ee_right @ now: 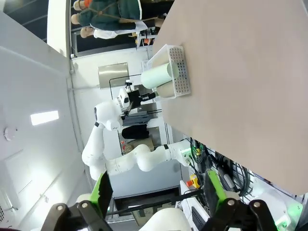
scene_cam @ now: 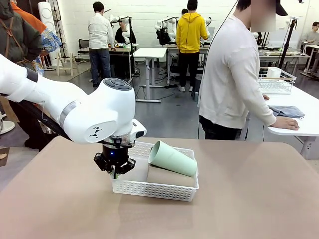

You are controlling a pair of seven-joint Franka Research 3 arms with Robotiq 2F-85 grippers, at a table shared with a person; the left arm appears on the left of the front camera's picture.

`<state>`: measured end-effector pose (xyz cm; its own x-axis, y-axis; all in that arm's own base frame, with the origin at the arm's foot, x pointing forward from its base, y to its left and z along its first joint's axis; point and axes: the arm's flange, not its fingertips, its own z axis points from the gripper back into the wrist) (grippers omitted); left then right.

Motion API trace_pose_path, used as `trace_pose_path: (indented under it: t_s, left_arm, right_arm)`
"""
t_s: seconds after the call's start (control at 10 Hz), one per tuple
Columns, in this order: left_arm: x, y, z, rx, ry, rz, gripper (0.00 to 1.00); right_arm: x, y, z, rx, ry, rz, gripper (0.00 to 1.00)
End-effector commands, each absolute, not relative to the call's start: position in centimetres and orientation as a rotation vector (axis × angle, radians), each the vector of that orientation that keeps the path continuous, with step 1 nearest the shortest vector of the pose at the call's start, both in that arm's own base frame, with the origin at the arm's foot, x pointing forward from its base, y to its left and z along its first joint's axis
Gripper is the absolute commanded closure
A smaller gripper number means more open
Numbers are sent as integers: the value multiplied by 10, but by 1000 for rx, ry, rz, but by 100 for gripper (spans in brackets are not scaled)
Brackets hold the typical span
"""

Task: Clean and organize the cups into the basket.
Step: Move the Organizing basket back to the left side of the table.

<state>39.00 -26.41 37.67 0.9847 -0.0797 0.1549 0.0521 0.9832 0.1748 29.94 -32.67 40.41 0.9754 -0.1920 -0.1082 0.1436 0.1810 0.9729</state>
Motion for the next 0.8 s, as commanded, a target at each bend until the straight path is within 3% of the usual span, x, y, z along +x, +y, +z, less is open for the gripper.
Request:
trace_pose_path:
  t_s: [0.0, 0.5, 0.7]
  left_arm:
    - [388, -265, 374, 181, -164, -71, 98]
    - [390, -264, 377, 171, -162, -67, 95]
    - [392, -200, 366, 80, -86, -112, 95]
  right_arm:
    - [298, -316, 407, 1377, -44, -217, 0]
    - [298, -316, 407, 1377, -44, -217, 0]
    - [298, -316, 407, 1377, -44, -217, 0]
